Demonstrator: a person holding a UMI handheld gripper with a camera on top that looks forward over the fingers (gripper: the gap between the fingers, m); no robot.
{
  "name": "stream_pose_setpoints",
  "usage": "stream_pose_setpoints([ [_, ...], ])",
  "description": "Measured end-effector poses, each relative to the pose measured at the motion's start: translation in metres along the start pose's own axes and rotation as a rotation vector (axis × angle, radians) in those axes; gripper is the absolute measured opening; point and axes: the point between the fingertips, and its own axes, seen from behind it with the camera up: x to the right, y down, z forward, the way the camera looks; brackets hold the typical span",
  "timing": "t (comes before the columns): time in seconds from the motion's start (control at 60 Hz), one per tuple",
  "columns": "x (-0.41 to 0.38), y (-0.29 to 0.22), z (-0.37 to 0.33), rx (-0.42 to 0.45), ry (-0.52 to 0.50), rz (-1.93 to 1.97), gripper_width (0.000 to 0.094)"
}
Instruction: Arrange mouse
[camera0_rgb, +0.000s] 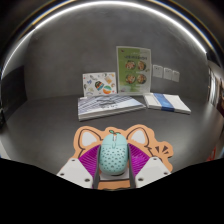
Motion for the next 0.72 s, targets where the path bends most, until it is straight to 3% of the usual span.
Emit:
stream_pose_setpoints([
  [0.05, 0.004, 0.002, 0.000, -0.008, 0.001, 0.004, 0.0426],
  [0.167, 0.022, 0.000, -0.002, -0.046, -0.027, 0.000, 0.0566],
  [0.283, 0.049, -0.006, -0.032, -0.070, -0.059, 0.014, 0.0897],
  [0.317, 0.056, -0.008, -0.046, -0.071, -0.074, 0.021, 0.0842],
  [0.533, 0.152, 0.004, -0.143, -0.110, -0.103, 0.052, 0.0856],
  [0.717, 0.297, 0.048, -0.207, -0.146, 0.026, 0.041, 0.0855],
])
